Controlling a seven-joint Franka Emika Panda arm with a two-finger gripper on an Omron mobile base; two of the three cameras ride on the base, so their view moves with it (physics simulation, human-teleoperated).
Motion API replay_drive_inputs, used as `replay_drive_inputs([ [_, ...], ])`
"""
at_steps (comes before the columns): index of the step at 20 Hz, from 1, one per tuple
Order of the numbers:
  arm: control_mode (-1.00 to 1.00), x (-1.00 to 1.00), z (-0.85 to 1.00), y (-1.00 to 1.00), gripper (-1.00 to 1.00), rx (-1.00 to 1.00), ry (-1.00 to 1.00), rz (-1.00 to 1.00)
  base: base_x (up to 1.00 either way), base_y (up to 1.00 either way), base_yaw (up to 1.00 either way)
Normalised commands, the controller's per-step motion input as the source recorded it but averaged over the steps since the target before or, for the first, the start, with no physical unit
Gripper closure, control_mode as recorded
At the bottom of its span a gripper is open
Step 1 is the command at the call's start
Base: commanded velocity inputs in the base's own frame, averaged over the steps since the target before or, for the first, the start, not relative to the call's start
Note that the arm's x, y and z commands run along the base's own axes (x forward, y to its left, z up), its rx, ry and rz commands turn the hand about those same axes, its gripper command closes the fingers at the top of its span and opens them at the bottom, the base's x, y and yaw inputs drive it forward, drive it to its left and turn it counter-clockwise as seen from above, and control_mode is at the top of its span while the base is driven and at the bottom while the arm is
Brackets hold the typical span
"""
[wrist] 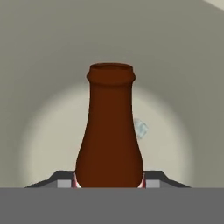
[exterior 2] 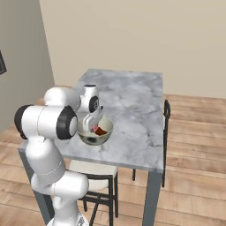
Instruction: Open the fridge, grab two sodas, and place both sodas inside the bowl with ice on the dining counter.
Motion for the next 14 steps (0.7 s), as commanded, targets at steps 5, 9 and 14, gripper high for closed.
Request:
replay_drive_inputs([
  [5,-1.0,-0.12,0.0,0.0,-1.0,0.0,-0.06,0.0,0.0,0.0,0.0],
  [9,-1.0,-0.52,0.02,0.0,-1.0,0.0,-0.14,0.0,0.0,0.0,0.0],
  [14,-1.0,-0.54,0.29,0.0,-1.0,0.0,-0.21,0.0,0.0,0.0,0.0],
])
